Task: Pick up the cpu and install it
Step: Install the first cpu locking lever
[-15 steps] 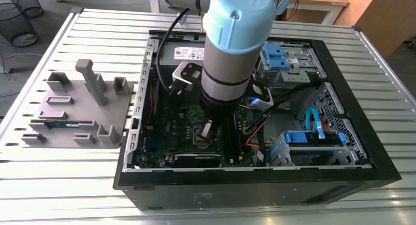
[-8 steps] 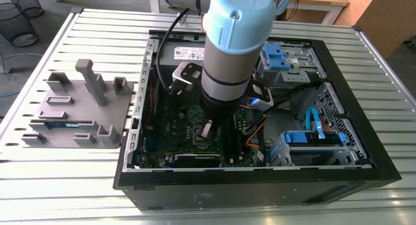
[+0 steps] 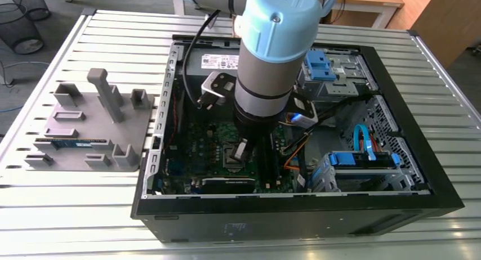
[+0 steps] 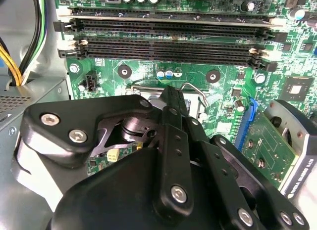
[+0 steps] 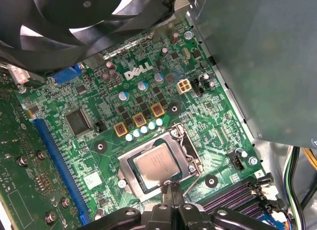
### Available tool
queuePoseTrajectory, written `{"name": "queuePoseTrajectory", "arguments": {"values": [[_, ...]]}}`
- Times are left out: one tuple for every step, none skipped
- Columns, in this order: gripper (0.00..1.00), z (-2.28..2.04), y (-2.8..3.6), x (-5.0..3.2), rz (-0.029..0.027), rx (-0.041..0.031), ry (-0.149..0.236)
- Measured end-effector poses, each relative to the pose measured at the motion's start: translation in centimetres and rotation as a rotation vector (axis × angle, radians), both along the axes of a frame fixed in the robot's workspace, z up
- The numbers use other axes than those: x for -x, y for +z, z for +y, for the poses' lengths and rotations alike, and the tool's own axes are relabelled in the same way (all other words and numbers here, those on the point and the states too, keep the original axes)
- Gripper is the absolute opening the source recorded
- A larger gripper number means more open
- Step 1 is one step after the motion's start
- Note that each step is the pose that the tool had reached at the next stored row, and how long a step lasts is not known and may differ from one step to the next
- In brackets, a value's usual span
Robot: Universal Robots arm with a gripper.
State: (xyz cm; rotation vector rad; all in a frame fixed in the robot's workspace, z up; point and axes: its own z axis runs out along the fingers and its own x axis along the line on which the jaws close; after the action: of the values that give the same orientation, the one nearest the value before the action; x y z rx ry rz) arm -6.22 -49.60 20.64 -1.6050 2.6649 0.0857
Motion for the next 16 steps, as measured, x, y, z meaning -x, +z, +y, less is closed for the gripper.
{"name": "queuePoseTrajectory", "arguments": {"values": [[0.11, 0.0, 0.0, 0.0, 0.0, 0.0, 0.0], [0.11, -0.01, 0.0, 0.0, 0.0001, 0.0, 0.0], [0.11, -0.03, -0.01, 0.0, 0.0001, -0.0001, -0.001], [0.11, -0.05, -0.01, -0.01, 0.0, -0.0001, -0.001], [0.11, -0.06, -0.02, -0.02, 0.0, -0.0002, -0.002], [0.11, -0.09, -0.02, -0.03, 0.0, 0.0, -0.003], [0.11, -0.11, -0.03, -0.05, 0.0, -0.0001, -0.004], [0.11, -0.14, -0.04, -0.07, 0.0001, 0.0, -0.005], [0.11, -0.16, -0.04, -0.09, 0.0001, 0.0, -0.006], [0.11, -0.19, -0.06, -0.11, 0.0, -0.0001, -0.008], [0.11, -0.21, -0.07, -0.13, 0.0, 0.0, -0.009], [0.11, -0.24, -0.09, -0.14, 0.0, 0.0001, -0.012], [0.11, -0.26, -0.11, -0.16, 0.0, 0.0, -0.014], [0.11, -0.27, -0.13, -0.18, 0.0, 0.0, -0.017], [0.11, -0.28, -0.14, -0.2, 0.0001, 0.0002, -0.019], [0.11, -0.29, -0.17, -0.21, 0.0001, 0.0002, -0.022]]}}
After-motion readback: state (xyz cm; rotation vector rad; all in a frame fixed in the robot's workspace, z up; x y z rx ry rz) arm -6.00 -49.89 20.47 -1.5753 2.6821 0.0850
